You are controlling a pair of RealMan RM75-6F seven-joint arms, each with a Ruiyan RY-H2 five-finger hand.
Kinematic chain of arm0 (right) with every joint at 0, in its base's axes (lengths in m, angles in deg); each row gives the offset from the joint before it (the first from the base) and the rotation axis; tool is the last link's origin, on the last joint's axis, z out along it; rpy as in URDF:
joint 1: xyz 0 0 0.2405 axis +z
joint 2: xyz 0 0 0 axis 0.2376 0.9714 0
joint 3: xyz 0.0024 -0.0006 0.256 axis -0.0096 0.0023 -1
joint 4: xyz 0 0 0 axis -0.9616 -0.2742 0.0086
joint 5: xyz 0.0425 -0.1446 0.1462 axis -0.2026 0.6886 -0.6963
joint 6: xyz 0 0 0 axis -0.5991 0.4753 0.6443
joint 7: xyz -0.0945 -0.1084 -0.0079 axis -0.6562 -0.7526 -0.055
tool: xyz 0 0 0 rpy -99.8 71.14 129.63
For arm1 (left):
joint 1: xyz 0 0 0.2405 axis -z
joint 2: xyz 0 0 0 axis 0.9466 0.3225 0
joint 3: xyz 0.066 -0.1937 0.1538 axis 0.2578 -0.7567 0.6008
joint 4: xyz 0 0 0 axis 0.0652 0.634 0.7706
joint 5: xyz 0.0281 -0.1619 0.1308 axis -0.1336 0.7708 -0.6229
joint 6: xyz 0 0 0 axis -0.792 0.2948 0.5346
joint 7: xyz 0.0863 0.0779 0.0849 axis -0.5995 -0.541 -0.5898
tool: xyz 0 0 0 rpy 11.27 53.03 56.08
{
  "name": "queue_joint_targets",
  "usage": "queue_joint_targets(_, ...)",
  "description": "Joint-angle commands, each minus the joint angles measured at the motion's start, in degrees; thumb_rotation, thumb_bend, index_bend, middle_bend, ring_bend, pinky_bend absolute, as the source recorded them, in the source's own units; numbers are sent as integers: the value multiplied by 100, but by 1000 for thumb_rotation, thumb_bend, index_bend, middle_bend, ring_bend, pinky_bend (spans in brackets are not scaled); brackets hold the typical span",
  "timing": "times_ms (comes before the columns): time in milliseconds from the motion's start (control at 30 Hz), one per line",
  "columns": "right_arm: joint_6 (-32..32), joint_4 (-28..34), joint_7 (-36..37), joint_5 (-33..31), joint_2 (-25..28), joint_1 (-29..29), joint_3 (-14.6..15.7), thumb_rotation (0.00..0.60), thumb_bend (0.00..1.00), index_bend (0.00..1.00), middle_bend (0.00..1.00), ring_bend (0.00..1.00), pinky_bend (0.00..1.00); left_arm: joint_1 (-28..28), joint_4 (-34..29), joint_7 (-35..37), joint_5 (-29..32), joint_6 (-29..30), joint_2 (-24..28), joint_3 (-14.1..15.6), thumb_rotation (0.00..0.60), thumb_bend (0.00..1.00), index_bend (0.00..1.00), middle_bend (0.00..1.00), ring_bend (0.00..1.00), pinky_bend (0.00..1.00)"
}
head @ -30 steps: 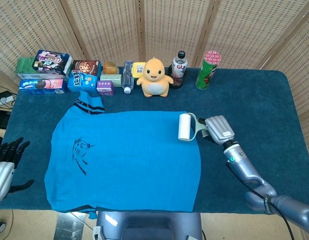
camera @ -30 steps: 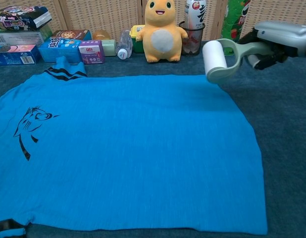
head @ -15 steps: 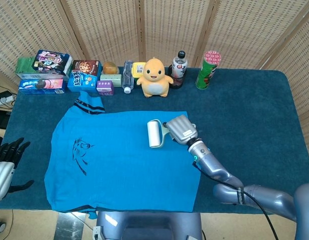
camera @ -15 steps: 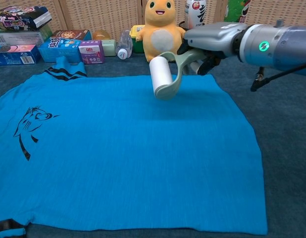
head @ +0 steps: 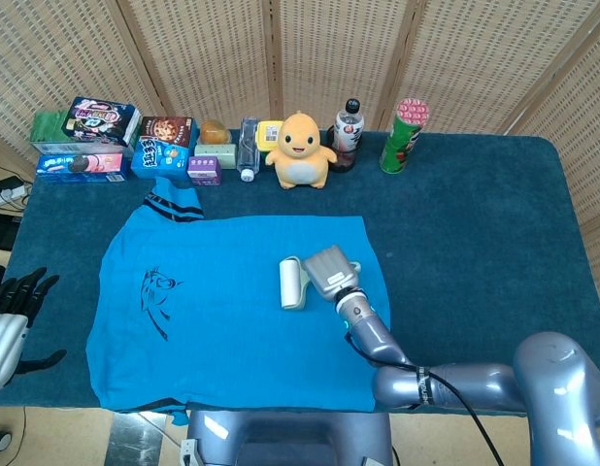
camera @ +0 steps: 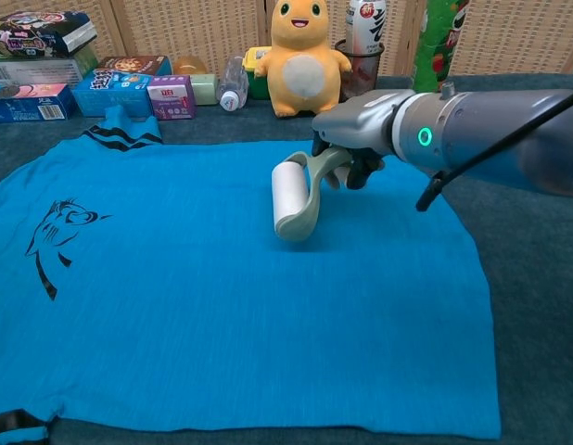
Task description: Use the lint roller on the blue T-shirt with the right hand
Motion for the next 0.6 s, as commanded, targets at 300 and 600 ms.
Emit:
queue_joint_targets(300, -203, -254, 116, 391, -57, -200, 463, 600, 1000, 515, 696, 784, 1000, -4, 1, -15, -15, 10, -7, 7, 600, 141, 0, 0, 0, 20)
queue_joint_targets(600, -141, -581, 424, 870, 102, -537, 837, 600, 1000, 516, 696, 784, 1000, -2, -16, -72, -18, 5, -19, 16, 600, 140, 0, 0, 0, 20)
